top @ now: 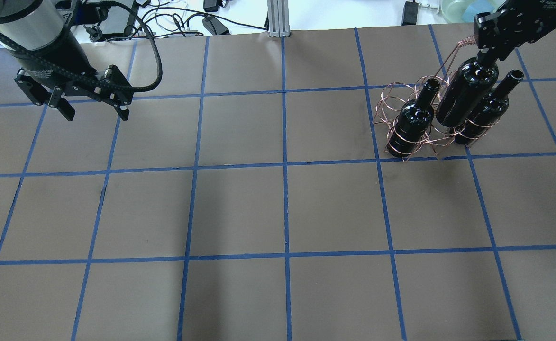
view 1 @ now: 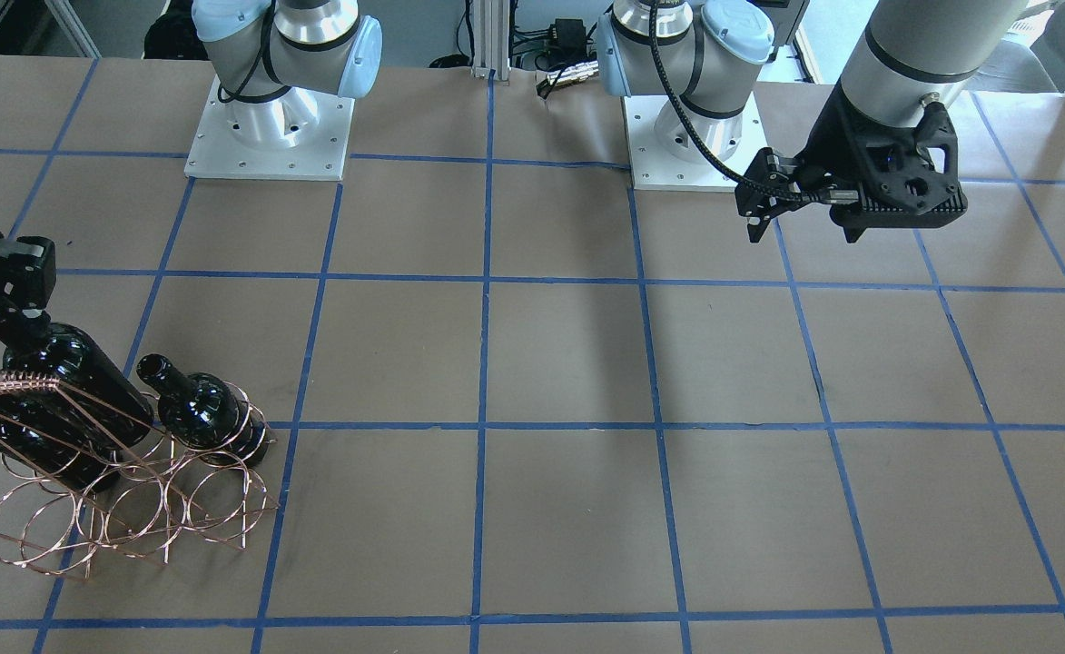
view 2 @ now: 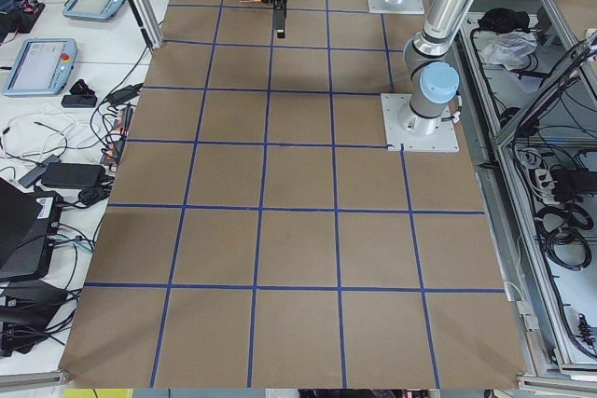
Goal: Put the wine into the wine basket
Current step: 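Lower the bottle into an empty rack ring with the right gripper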
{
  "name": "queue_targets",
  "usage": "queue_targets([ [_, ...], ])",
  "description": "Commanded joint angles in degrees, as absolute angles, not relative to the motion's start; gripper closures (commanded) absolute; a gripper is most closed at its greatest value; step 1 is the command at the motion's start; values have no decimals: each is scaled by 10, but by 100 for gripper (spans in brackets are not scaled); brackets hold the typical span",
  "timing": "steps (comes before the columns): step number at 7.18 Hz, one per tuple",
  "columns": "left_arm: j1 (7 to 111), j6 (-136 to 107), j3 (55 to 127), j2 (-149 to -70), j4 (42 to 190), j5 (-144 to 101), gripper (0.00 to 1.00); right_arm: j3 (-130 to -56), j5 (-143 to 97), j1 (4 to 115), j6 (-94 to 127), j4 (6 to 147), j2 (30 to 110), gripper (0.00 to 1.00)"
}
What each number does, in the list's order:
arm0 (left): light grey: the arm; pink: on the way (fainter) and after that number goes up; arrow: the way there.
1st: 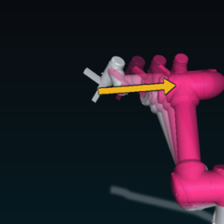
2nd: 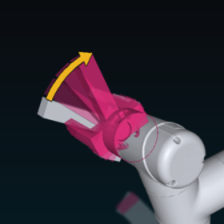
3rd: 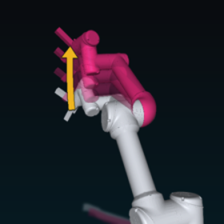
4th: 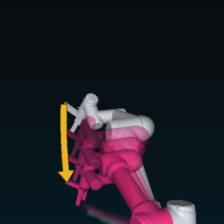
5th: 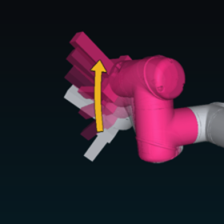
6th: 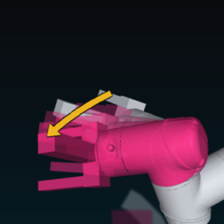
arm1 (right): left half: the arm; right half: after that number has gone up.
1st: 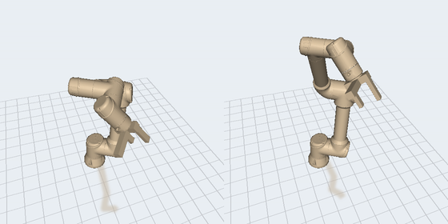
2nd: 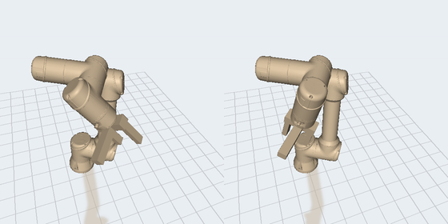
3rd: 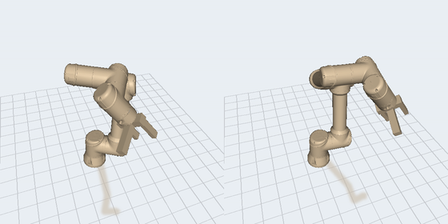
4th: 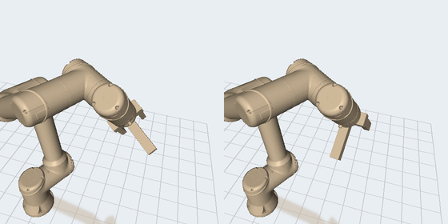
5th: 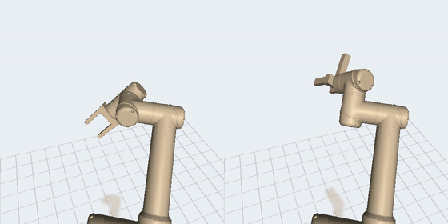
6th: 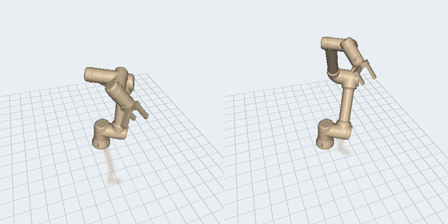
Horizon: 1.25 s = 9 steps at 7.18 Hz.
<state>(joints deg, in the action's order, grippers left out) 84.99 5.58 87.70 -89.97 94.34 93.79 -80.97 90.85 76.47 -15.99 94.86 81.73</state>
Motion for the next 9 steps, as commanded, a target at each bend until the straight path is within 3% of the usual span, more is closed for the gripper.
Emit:
queue_targets([
  [1, 850, 57, 877, -898, 945, 940, 0, -811, 908, 765, -161, 956, 811, 100],
  [9, 850, 57, 882, -897, 943, 938, 0, -858, 904, 765, -157, 997, 789, 100],
])
